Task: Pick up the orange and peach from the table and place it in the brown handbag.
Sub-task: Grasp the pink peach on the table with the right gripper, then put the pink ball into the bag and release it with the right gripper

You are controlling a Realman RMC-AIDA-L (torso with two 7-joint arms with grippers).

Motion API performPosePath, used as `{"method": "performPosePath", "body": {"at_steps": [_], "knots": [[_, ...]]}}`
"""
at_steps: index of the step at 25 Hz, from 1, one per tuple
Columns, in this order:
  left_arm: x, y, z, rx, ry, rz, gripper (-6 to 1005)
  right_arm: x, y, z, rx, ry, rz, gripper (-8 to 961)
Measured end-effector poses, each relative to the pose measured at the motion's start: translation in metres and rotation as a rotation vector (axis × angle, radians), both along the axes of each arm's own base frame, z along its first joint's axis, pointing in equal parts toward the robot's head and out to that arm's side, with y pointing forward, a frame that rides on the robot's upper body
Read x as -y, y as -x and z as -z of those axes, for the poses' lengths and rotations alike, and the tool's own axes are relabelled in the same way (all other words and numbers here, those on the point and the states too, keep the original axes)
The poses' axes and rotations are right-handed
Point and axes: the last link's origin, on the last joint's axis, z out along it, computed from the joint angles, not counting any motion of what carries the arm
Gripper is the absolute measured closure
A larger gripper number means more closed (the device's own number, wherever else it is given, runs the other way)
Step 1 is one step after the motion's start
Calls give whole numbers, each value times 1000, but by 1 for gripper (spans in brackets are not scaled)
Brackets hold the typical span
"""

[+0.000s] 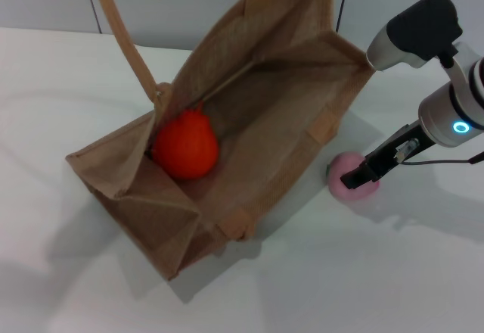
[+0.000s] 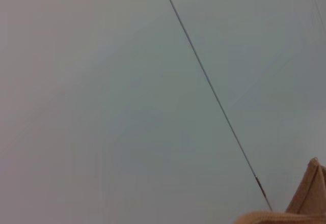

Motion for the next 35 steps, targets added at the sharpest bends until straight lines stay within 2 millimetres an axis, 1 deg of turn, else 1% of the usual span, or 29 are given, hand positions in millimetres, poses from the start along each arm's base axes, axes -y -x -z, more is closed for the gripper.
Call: {"method": "performPosePath", "body": {"at_steps": [14,19,23,26,31,33,35], "knots": [[0,0,0,0,-1,0,901,0,0,0,-2,-2,-2,452],[1,4,-1,0,-4,-8,901,-5,5,-9,-22,-28,-5,484],[1,6,-2,-3,-6,-11,901,-8,10,-26,-40,-57,-15,522],[1,8,-2,-11,-10,-20,901,-14,11,-47,-42,-115,-20,538],[0,10,-1,-23,-10,-33,900,-25,9,-88,14,-249,-32,550],[0,10,-1,-24,-9,-35,900,-27,12,-100,15,-290,-38,549],[1,11,-1,-25,-10,-38,900,-26,22,-111,-1,-318,-58,549]]}}
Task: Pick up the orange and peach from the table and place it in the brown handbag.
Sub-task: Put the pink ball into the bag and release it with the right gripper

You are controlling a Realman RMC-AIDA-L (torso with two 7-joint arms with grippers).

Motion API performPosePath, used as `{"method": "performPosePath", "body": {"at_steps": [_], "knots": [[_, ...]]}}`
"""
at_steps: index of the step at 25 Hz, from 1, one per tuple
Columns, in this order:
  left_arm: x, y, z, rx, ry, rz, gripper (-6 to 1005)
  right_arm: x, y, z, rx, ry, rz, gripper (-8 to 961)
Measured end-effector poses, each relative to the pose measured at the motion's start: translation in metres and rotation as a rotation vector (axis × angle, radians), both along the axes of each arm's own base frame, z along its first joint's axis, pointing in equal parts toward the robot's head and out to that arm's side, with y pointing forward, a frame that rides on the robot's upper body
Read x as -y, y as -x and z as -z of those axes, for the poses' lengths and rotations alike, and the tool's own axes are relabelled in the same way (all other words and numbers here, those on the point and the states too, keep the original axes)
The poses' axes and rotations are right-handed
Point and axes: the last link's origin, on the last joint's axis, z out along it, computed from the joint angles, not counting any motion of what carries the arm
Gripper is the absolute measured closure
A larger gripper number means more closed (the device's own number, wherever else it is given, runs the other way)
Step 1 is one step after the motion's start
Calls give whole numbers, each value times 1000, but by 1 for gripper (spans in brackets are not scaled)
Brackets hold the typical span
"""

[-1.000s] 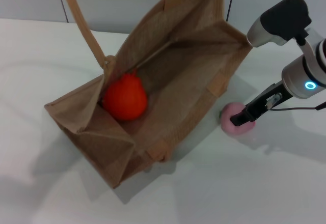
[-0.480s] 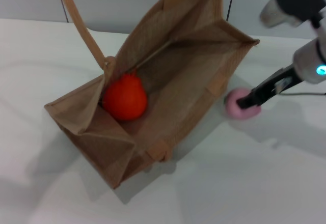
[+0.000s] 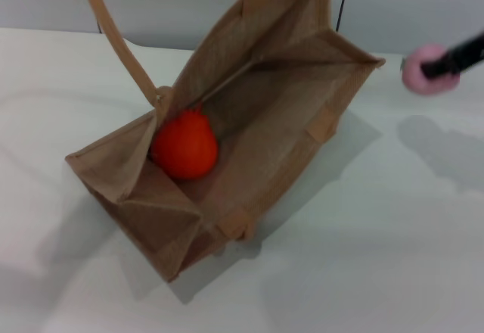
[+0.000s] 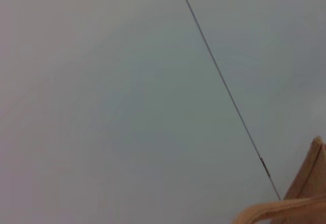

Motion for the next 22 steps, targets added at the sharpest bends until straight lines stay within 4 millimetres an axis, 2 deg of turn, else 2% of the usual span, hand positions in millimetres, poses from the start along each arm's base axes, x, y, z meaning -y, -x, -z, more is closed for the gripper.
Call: {"method": "performPosePath", "body": {"at_steps": [4,11,14,16,17,22], "knots": [[0,2,0,-1,0,-4,900,18,39,-19,-26,-42,-96,557],[-1,4,1,2,-3,-10,898,68,94,-5,-61,5,-250,567],[-2,4,1,4,-1,-10,892,81,105,10,-63,61,-275,566],[-3,2,1,6,0,-5,888,88,109,27,-86,130,-290,568],[-3,1,1,8,0,-1,886,88,109,27,-86,130,-290,568],[-4,-8,6,7,15,20,876,81,107,57,-121,192,-291,570]]}}
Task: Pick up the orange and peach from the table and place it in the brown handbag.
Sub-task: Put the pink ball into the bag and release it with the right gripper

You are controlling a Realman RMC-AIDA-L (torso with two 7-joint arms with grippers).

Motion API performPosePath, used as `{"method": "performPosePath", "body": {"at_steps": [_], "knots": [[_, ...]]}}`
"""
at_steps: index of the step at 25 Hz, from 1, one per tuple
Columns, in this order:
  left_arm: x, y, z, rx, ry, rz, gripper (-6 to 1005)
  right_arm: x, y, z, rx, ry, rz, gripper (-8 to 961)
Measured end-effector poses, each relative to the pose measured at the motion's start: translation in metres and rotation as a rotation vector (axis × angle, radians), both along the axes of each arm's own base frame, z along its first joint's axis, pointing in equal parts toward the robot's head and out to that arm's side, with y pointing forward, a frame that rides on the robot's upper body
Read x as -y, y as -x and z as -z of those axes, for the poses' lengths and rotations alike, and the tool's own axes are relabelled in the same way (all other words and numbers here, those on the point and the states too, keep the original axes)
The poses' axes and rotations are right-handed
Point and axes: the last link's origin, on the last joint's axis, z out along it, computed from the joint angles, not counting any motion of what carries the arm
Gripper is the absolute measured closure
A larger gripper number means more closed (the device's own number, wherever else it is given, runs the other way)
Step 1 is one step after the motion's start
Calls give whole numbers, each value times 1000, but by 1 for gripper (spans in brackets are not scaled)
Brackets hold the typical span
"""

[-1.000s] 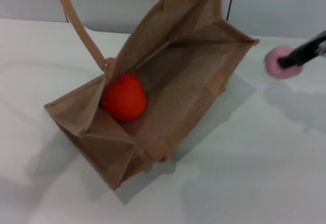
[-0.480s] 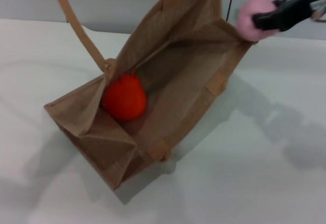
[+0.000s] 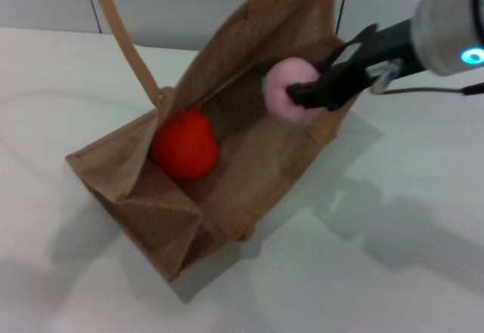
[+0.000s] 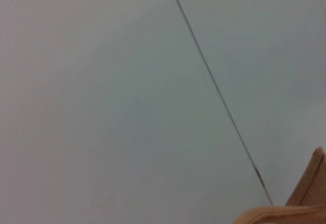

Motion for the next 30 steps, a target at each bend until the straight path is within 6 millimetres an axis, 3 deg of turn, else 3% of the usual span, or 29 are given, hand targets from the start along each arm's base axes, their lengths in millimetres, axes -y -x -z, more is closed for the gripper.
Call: {"method": "performPosePath", "body": {"at_steps": [14,19,30], "knots": [[0,-19,11,3,36,36,847,-39,-22,36,-26,17,27,572],[2,-23,9,6,29,50,837,-44,-26,48,-59,61,10,574],[3,-25,7,2,19,59,815,-54,-21,66,-32,131,-3,474]]}}
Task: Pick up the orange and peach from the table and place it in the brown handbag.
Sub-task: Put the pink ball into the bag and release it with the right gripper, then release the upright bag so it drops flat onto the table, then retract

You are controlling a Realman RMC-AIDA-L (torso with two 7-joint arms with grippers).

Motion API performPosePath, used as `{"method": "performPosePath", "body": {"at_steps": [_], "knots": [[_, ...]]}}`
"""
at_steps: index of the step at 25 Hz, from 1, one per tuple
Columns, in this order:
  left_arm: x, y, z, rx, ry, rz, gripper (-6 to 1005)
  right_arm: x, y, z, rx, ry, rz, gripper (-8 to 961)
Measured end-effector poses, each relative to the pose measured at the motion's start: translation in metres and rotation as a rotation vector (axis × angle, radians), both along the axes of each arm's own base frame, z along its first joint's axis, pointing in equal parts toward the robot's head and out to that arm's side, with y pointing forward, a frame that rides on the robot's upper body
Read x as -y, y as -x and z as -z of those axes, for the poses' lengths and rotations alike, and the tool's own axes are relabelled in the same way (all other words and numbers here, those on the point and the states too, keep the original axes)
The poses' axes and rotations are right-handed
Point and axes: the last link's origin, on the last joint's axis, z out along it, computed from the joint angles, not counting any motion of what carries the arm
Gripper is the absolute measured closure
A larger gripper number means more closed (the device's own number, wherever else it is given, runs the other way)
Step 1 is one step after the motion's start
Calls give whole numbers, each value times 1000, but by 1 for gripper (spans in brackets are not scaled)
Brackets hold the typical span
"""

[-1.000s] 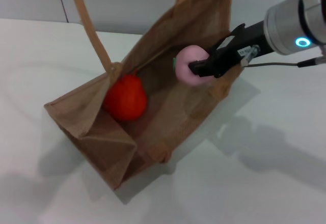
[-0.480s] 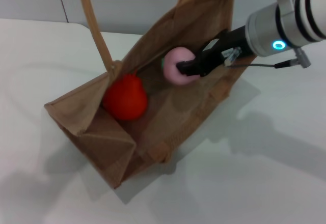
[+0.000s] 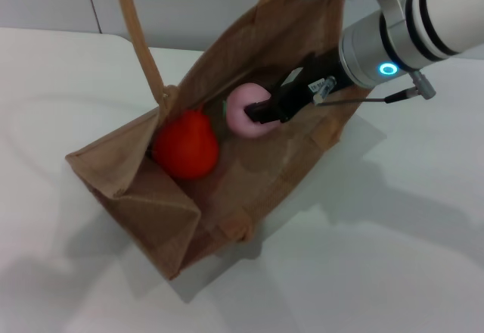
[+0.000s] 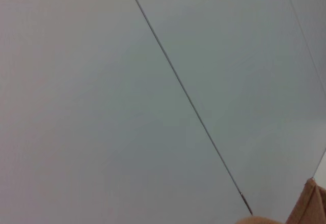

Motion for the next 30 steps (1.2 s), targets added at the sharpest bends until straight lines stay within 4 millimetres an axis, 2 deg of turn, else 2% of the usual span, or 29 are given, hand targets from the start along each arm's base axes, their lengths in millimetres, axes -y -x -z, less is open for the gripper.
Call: {"method": "performPosePath", "body": {"at_steps": [8,13,19,23,26,30], "knots": [[0,3,-2,4,-6,-9,798,-4,1,-5,-18,-17,7,402],[0,5,-2,2,-8,-17,788,-3,-1,-7,-16,-13,17,193],[0,14,-7,14,-20,-44,776,2,-1,-15,-6,21,40,155],[1,23,-12,35,-36,-69,768,8,-3,-45,-19,-25,48,130],[0,26,-14,58,-38,-77,762,15,-12,-80,-21,-145,59,129],[2,30,-15,95,-27,-57,753,11,-29,-124,-33,-315,106,132]]}}
